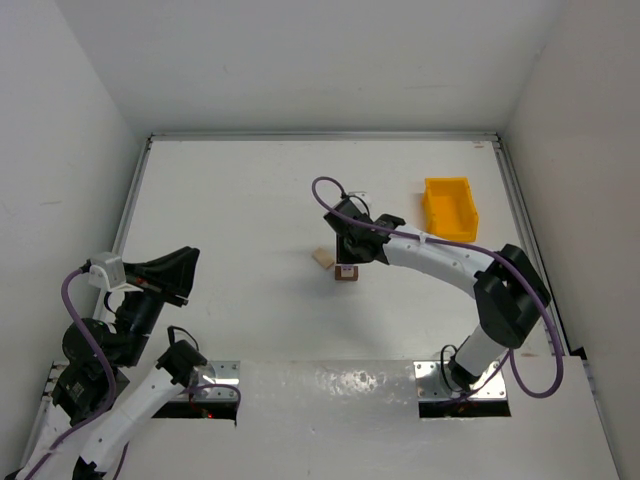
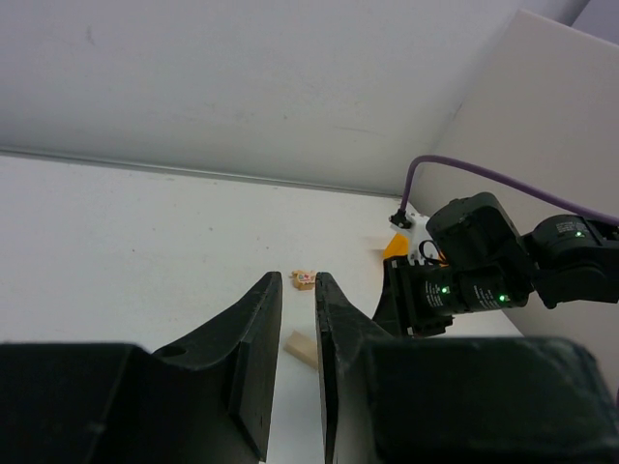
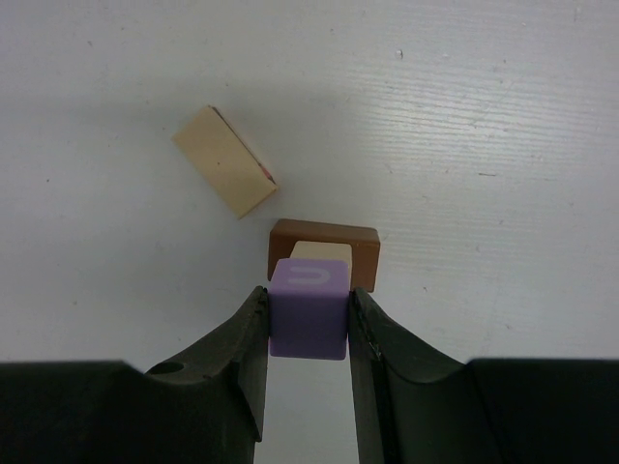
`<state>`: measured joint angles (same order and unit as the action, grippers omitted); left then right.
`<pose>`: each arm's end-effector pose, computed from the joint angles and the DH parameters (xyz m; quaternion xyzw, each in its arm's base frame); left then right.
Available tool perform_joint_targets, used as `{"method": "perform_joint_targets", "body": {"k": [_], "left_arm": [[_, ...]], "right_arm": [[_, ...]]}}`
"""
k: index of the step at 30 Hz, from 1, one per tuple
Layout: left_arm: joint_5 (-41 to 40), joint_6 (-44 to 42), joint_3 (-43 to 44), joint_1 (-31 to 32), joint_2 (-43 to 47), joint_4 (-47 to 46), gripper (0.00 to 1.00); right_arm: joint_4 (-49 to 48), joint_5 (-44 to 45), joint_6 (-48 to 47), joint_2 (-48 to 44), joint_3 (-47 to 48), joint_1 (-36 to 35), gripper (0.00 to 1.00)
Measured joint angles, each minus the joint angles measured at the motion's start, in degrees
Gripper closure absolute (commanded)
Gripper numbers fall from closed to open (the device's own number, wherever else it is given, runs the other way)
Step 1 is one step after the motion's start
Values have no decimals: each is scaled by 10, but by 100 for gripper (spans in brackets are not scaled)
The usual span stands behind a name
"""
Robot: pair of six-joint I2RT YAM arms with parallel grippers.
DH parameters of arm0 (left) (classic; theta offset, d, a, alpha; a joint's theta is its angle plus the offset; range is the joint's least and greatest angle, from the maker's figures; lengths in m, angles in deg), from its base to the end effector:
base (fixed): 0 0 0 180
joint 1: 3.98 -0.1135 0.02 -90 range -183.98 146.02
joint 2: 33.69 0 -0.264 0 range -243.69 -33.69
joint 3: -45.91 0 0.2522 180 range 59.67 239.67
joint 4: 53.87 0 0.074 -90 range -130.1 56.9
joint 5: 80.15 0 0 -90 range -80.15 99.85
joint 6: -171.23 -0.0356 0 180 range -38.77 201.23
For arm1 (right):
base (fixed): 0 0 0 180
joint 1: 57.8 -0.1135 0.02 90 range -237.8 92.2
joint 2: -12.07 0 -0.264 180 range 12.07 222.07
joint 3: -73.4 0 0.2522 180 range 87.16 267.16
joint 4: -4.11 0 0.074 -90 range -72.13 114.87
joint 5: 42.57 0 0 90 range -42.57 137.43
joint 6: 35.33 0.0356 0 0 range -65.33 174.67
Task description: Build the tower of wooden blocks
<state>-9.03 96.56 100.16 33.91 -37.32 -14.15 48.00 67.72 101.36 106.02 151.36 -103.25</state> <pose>0.0247 -0.0046 0.3455 -0.0012 0.6407 -0.2473 0.7268 0.2435 0.2297 0.2145 0.0560 0.9500 0.0662 0.2999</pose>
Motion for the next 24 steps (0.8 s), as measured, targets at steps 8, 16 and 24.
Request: {"method": "perform_joint_targets", "body": {"k": [8,16,24], "left_arm": [[0,0,0,0,0,0,82],[0,0,0,0,-1,0,82],[0,0,0,0,-1,0,82]], "right_arm": [[0,-3,0,0,0,3,69],[-1,-13,0,0,-6,3,69],[-1,-13,0,0,-8,3,68]]}}
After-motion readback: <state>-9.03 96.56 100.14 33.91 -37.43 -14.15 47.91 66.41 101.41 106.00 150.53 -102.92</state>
